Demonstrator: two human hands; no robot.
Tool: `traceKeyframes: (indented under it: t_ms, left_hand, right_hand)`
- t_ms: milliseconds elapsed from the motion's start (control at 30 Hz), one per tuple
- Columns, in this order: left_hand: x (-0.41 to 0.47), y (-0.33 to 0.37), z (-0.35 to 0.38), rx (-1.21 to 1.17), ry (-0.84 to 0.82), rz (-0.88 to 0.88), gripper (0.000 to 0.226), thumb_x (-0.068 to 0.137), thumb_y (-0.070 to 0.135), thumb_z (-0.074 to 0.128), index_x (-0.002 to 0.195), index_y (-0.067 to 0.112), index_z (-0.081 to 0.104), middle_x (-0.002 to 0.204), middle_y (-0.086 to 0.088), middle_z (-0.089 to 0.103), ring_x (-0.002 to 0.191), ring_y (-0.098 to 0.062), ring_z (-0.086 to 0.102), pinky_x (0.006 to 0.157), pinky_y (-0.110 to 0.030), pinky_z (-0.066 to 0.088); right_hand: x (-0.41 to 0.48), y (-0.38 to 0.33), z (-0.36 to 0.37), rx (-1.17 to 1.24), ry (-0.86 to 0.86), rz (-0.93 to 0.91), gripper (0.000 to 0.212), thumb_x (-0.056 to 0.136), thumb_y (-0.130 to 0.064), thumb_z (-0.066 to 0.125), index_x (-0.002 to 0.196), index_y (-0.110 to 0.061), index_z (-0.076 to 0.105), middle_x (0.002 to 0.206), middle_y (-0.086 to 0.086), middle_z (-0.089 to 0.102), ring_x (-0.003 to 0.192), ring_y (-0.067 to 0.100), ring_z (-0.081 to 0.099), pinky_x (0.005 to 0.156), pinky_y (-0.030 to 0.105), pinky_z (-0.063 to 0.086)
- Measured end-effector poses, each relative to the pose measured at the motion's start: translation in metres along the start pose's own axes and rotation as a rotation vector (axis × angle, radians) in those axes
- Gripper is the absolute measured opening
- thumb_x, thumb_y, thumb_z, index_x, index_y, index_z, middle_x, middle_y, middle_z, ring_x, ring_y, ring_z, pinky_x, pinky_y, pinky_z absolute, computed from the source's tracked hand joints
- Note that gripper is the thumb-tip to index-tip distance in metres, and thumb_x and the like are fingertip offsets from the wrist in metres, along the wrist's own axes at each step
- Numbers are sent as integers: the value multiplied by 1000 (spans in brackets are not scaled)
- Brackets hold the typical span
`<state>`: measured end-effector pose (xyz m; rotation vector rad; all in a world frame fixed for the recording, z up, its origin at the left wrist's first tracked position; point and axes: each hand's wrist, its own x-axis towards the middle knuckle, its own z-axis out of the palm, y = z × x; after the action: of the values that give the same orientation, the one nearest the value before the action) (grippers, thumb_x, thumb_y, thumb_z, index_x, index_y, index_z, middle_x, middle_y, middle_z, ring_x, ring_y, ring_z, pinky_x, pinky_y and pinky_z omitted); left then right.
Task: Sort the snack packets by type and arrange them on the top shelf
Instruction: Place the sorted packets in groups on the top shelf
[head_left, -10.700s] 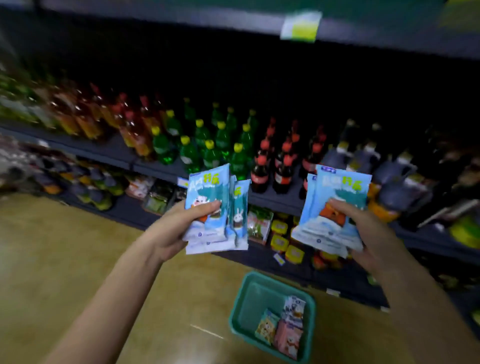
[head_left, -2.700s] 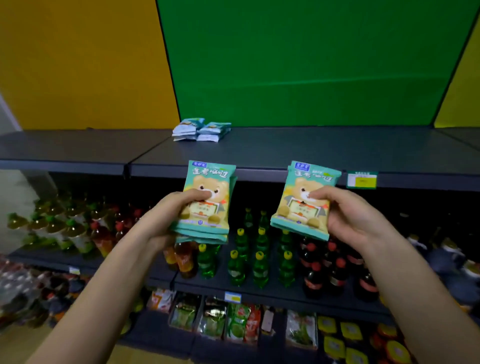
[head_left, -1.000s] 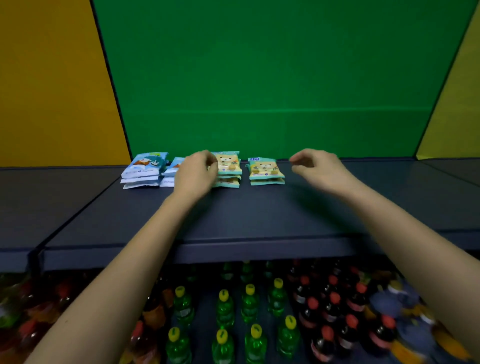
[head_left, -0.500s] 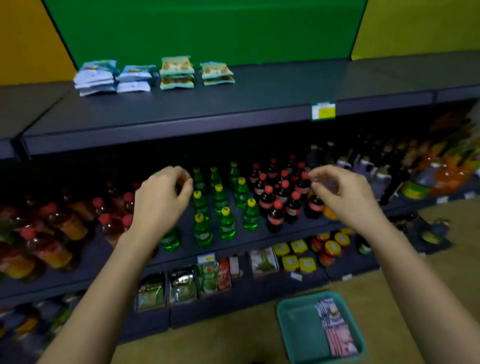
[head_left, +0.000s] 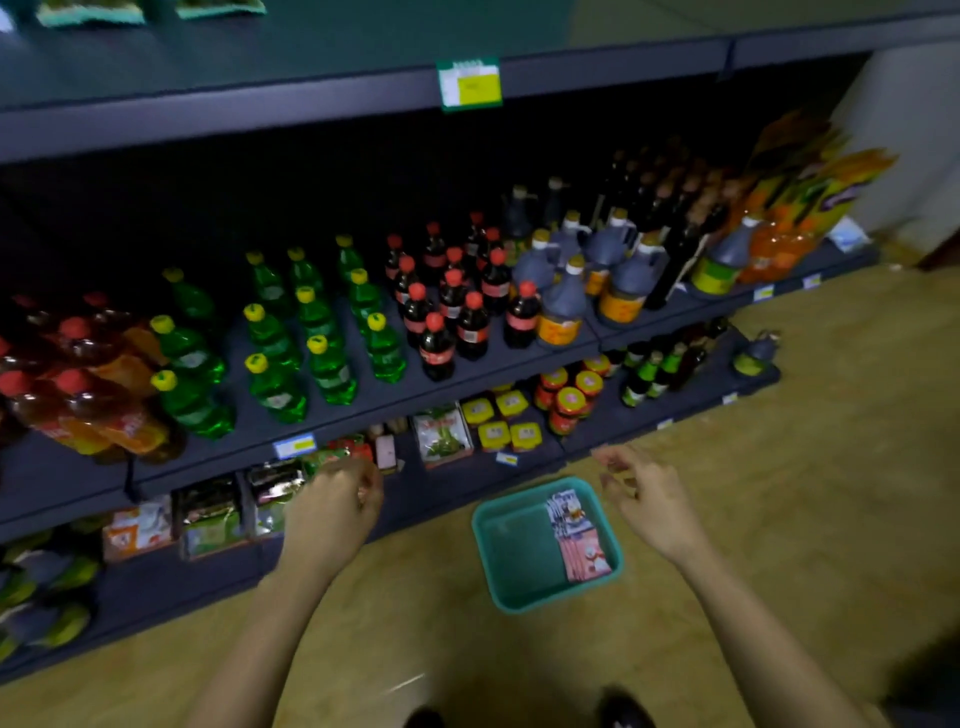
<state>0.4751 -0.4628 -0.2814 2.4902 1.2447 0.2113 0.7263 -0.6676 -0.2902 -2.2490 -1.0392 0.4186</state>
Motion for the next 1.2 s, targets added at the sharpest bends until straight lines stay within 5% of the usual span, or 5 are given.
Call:
traceKeyframes:
  t_ms: [267,433,567,967,1200]
  left_hand:
    - [-9,116,132,-45,-158,-269,13,88,21,53,96,18,62,100,-12,66,99,-34,61,73,-35,46]
    - [-14,171,210,-204,-276,-440,10,86,16,56,83,24,62,94,-4,70,92,-27,64,71,-28,43]
    - [-8,183,264,-139,-350,-475,15,88,20,51,94,22,65,99,1,69,89,-23,64,71,-27,46]
    - [50,117,589,-26,-427,-410,18,91,23,48,100,17,63,108,-7,67,98,-31,63,76,-33,49]
    - [70,59,778,-62,-452,-361,20,92,26,46,99,16,62,104,-8,69,97,-30,63,77,-36,50]
  right_hand:
    - [33,168,-31,-66,-164,66,27,75,4,61,99,-9,67,94,12,68,84,30,66,75,45,54]
    - [53,248,-20,-192,-501,123,30,82,-12,56,111,-19,62,107,5,70,97,26,66,84,39,52]
    - [63,293,6,-207,-562,189,31,89,-16,52,119,-18,58,117,2,64,105,18,61,87,30,49]
    - [105,527,237,-154,-610,236,33,92,-23,53,122,-9,54,118,5,64,106,18,61,84,22,45]
    - [125,645,393,130,-595,295,51,83,-12,66,128,-8,42,121,3,55,109,17,58,82,23,49]
